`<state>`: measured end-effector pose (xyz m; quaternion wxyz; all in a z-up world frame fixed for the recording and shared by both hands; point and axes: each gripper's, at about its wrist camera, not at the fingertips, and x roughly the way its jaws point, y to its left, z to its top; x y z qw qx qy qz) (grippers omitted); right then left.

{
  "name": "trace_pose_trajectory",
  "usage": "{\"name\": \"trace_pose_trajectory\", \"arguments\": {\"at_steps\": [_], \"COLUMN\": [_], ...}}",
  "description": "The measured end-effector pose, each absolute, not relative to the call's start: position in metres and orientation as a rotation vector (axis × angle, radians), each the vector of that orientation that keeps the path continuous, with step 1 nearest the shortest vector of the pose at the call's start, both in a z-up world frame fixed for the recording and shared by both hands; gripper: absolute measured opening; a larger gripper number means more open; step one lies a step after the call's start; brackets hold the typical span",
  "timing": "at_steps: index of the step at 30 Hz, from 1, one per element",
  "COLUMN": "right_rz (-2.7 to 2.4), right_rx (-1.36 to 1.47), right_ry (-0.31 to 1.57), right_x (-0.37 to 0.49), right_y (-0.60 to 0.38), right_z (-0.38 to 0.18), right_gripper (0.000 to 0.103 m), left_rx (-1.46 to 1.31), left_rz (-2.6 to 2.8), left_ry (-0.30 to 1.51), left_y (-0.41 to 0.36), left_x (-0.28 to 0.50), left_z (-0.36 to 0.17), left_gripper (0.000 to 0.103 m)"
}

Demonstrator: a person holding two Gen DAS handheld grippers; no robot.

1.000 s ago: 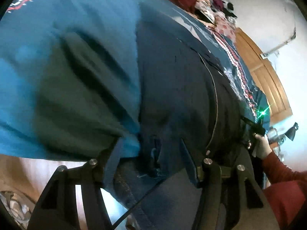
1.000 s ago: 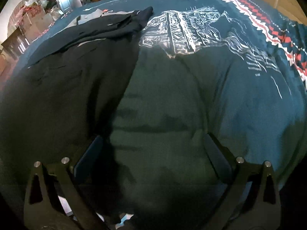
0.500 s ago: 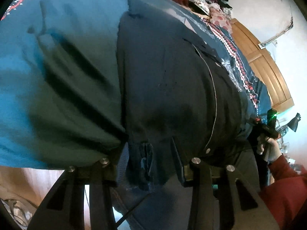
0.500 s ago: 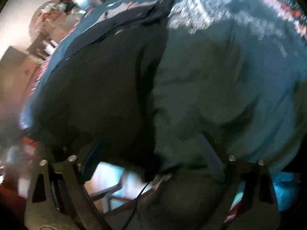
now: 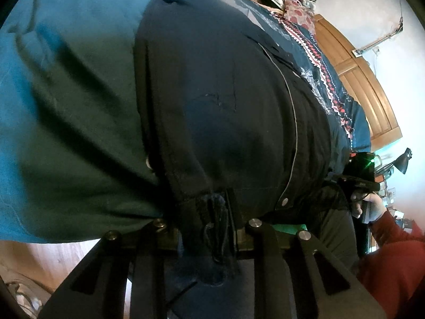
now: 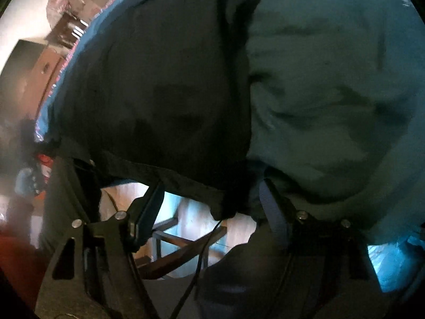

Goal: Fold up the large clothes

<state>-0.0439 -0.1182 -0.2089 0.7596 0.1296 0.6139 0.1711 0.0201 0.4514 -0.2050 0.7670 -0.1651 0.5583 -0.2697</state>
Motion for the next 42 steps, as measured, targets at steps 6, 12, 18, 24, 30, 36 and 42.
{"name": "trace_pose_trajectory", "arguments": {"at_steps": [6,12,18,24,30,36,42], "right_rz": [0.382,0.465,0.410,0.415,0.585,0.646,0.667], "right_rx": [0.275,0.321,0.360,0.332,0.549,0.732,0.744], "right_ry": [1.354,1.347,1.400,1.411,1.177,0.918,0.778], "right_x": [-0.032,-0.041,-0.028,-0.022,-0.056,-0.053,0.003], "right_y": [-0.110,-0.105,-0.108,-0.097,-0.112,-0.140,-0.152], "right_z": [-0.214,-0.203,-0.231,-0.231,-0.154,-0.080,-0.034], "right_gripper": [0.072,0.049,0.054,0.032,0.009,0.006,0.006], "left_rx": [-0.383,-0.393,-0.406,-0.415,-0.598,-0.728,-0.746], "left_rz": [-0.584,-0.595,-0.609,-0.619,-0.735,-0.829,-0.854], "left_ry": [1.210,1.211,1.229,1.225,1.094,0.882,0.768], "left_y": [0.454,0.454,0.455,0.451,0.462,0.471,0.469], "left_x": [0.021,0.021,0.025,0.021,0.004,0.023,0.074], "left_z": [-0.210,-0.209,-0.218,-0.220,-0.171,-0.105,-0.061], "left_gripper": [0.023,0.023,0.023,0.021,0.006,0.006,0.006]}}
